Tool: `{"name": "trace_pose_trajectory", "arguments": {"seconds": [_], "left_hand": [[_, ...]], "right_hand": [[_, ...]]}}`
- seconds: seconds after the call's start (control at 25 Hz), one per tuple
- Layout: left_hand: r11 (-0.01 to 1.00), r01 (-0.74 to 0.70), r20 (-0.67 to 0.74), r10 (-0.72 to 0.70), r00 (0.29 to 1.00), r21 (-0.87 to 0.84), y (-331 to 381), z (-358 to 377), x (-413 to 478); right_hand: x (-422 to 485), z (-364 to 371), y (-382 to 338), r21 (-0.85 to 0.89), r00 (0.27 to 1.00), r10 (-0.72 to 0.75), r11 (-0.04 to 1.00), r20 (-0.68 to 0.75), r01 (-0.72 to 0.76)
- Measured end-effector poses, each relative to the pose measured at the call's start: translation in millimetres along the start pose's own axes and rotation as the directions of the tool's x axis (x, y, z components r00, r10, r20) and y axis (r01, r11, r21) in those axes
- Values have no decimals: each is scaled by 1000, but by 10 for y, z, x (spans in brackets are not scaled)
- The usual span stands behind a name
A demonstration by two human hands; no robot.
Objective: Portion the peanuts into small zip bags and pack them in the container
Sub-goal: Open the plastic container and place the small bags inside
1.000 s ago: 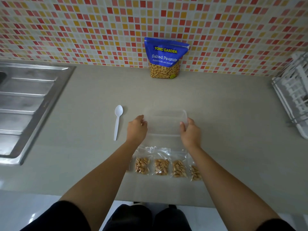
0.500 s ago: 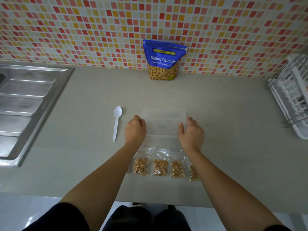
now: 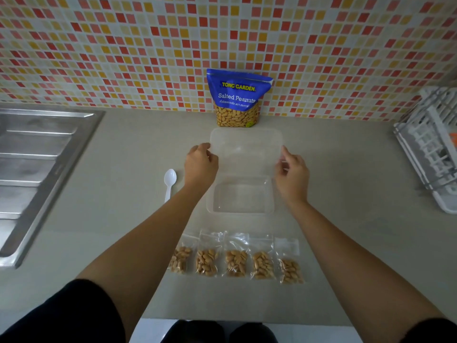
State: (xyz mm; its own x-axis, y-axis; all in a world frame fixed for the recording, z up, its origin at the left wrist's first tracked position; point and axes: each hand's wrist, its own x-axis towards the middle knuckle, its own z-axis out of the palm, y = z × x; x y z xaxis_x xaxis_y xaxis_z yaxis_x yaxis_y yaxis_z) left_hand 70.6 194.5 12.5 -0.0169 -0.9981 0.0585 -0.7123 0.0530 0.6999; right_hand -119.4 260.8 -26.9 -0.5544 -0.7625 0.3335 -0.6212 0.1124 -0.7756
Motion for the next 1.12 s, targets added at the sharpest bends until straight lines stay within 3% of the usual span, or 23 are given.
{"name": "trace_pose_trajectory", "arguments": {"seconds": [0.16,0.56,0.8,0.96,1.04,1.12], "left_hand": [[998,34,70,-30,997,-53,-46,183,332],[991,122,334,-133,933,55,-383,522,689],[979,-10,358,-66,931,205,-457,582,731],[980,-3,306,-60,950,200,-471,546,720],[991,-3,214,-26,977,133,-442,443,650],[998,-16,107,10,994,55,-419,233,468]], "right_hand": [[366,150,146,37,990,126,991,55,-128],[607,544,528,-269,906,271,945,324,-186],[638,610,574,-344,883,299,923,362,-172],[591,550,545,-334,905,301,922,300,-196],[530,450,439,-241,951,257,947,174,-212],[332,310,203,-106,988,147,985,57,-140]]}}
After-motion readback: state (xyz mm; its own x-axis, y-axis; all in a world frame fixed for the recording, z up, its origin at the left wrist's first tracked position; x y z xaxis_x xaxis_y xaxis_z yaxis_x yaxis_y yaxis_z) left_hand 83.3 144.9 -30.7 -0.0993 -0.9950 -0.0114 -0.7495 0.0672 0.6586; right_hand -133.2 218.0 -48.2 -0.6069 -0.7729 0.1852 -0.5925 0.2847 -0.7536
